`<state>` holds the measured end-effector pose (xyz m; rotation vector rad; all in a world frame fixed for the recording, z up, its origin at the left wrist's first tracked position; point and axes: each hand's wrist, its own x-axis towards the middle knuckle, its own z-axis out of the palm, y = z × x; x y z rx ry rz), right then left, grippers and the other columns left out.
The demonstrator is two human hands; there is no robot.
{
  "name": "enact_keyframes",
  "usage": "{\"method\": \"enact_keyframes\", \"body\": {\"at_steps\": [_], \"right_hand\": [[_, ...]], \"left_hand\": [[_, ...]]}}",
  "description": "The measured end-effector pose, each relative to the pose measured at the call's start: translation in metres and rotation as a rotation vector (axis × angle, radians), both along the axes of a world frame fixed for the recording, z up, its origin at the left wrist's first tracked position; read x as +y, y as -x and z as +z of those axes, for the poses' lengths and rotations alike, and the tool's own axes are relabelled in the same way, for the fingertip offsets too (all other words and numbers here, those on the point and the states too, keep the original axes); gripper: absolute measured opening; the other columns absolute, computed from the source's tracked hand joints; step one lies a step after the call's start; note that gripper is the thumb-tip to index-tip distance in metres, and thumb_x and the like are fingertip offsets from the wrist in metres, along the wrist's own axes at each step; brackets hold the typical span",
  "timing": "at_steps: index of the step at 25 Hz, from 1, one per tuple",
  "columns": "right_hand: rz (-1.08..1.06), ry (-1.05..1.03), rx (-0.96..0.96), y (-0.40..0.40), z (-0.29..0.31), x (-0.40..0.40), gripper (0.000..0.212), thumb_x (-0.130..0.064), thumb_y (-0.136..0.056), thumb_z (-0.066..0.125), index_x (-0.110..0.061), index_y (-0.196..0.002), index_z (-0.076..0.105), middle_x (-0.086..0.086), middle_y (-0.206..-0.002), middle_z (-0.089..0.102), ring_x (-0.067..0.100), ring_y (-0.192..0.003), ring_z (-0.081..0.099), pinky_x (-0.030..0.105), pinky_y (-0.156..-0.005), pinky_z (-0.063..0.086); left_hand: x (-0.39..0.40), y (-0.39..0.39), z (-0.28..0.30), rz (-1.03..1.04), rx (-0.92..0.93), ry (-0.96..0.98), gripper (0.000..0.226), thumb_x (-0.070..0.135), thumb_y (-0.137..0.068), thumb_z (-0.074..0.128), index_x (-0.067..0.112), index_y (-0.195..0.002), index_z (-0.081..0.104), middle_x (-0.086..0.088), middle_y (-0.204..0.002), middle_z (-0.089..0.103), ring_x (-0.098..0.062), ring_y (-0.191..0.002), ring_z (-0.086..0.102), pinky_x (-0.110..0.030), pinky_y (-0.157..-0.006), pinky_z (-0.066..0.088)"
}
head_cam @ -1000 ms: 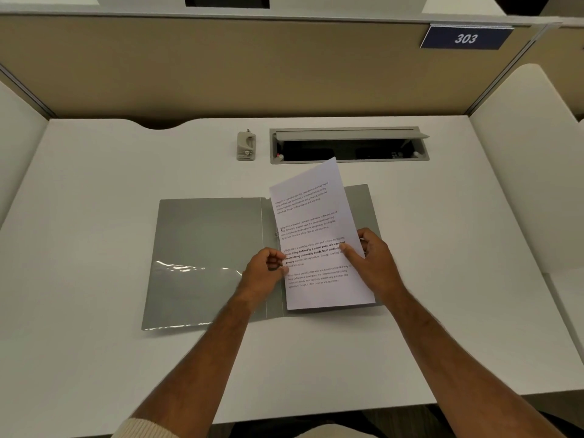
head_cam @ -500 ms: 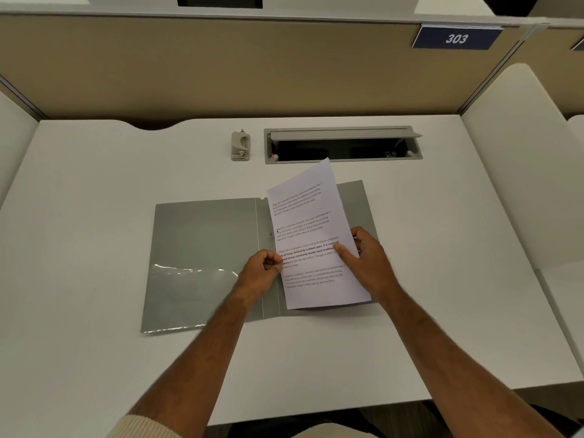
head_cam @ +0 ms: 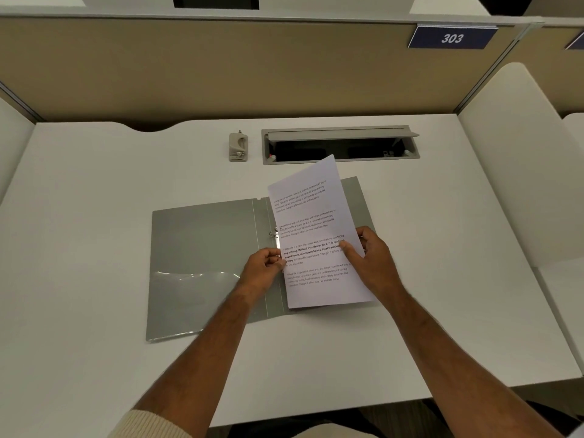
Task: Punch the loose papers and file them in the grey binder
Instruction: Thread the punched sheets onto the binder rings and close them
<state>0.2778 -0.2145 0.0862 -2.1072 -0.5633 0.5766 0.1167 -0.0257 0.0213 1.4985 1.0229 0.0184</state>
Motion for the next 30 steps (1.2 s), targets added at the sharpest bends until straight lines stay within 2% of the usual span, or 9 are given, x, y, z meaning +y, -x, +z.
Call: {"method": "enact_keyframes", "body": {"at_steps": [4,8,11,14,19,22,24,26,30], "right_hand": [[-0.012,0.000,0.000,-0.001,0.000,-0.001,0.024,-0.039,-0.096,0.065,-0.023,-0.111,0.055,-0.009,-0.103,0.066,0.007,-0.086,0.069,0.019,-0.068,0.058],[-0.015,0.005,0.007,0.000,-0.001,-0.001,0.025,-0.040,-0.096,0.065,-0.022,-0.111,0.054,-0.011,-0.102,0.065,0.006,-0.085,0.069,0.015,-0.064,0.056],[-0.005,0.005,0.011,0.000,-0.002,-0.001,0.027,-0.040,-0.096,0.065,-0.023,-0.114,0.054,-0.010,-0.105,0.066,0.006,-0.087,0.069,0.018,-0.068,0.058],[-0.003,0.012,0.007,0.000,-0.003,0.000,0.029,-0.041,-0.096,0.064,-0.022,-0.115,0.055,-0.008,-0.107,0.067,0.009,-0.089,0.070,0.025,-0.074,0.061],[-0.010,0.008,0.001,-0.004,-0.004,-0.002,0.028,-0.039,-0.096,0.065,-0.020,-0.115,0.056,-0.004,-0.110,0.069,0.012,-0.091,0.071,0.028,-0.075,0.062],[-0.012,0.020,0.010,-0.005,-0.005,-0.003,0.029,-0.039,-0.096,0.065,-0.020,-0.115,0.056,-0.002,-0.111,0.069,0.014,-0.091,0.071,0.030,-0.076,0.062],[-0.017,0.031,0.012,-0.006,-0.005,-0.003,0.029,-0.038,-0.096,0.065,-0.019,-0.115,0.056,-0.002,-0.111,0.069,0.014,-0.091,0.071,0.031,-0.077,0.062],[-0.023,0.036,0.015,-0.007,-0.006,-0.002,0.028,-0.038,-0.096,0.066,-0.019,-0.114,0.055,-0.002,-0.111,0.069,0.012,-0.090,0.071,0.029,-0.075,0.061],[-0.017,0.039,0.011,-0.010,-0.007,-0.001,0.027,-0.038,-0.096,0.066,-0.020,-0.113,0.055,-0.004,-0.111,0.068,0.010,-0.090,0.070,0.029,-0.075,0.061]], "left_hand": [[0.001,-0.001,-0.001,-0.015,0.015,0.007,0.013,0.013,-0.098,0.067,0.016,-0.110,0.071,0.010,-0.094,0.072,0.001,-0.086,0.065,-0.008,-0.073,0.045],[0.002,-0.002,-0.002,-0.020,0.031,0.012,0.018,0.012,-0.099,0.065,0.010,-0.115,0.073,0.001,-0.103,0.075,-0.010,-0.095,0.069,-0.007,-0.073,0.045],[0.004,-0.002,-0.001,-0.032,0.047,0.005,0.020,0.013,-0.101,0.064,0.007,-0.118,0.072,-0.003,-0.110,0.074,-0.011,-0.098,0.068,-0.004,-0.070,0.043],[0.005,-0.002,0.000,-0.040,0.055,0.010,0.019,0.014,-0.100,0.065,0.007,-0.117,0.072,-0.002,-0.108,0.075,-0.008,-0.092,0.068,-0.004,-0.069,0.044],[0.001,-0.003,-0.001,-0.038,0.053,-0.002,0.015,0.012,-0.098,0.068,0.010,-0.112,0.072,0.002,-0.098,0.072,-0.004,-0.086,0.066,-0.010,-0.074,0.048],[0.000,-0.004,-0.003,-0.020,0.063,-0.024,0.013,0.013,-0.094,0.071,0.016,-0.106,0.070,0.004,-0.096,0.073,-0.008,-0.090,0.069,-0.024,-0.087,0.056],[0.001,-0.005,-0.005,0.034,0.077,-0.056,0.014,0.015,-0.091,0.070,0.023,-0.102,0.065,0.004,-0.097,0.071,-0.016,-0.096,0.070,-0.032,-0.088,0.058],[0.006,-0.007,-0.004,0.105,0.076,-0.137,0.015,0.019,-0.089,0.066,0.031,-0.098,0.062,0.008,-0.100,0.069,-0.016,-0.096,0.068,-0.040,-0.090,0.058],[0.028,-0.022,0.005,0.133,-0.004,-0.305,0.022,0.021,-0.093,0.069,0.023,-0.114,0.066,0.006,-0.117,0.057,-0.015,-0.103,0.062,-0.034,-0.093,0.054]]}}
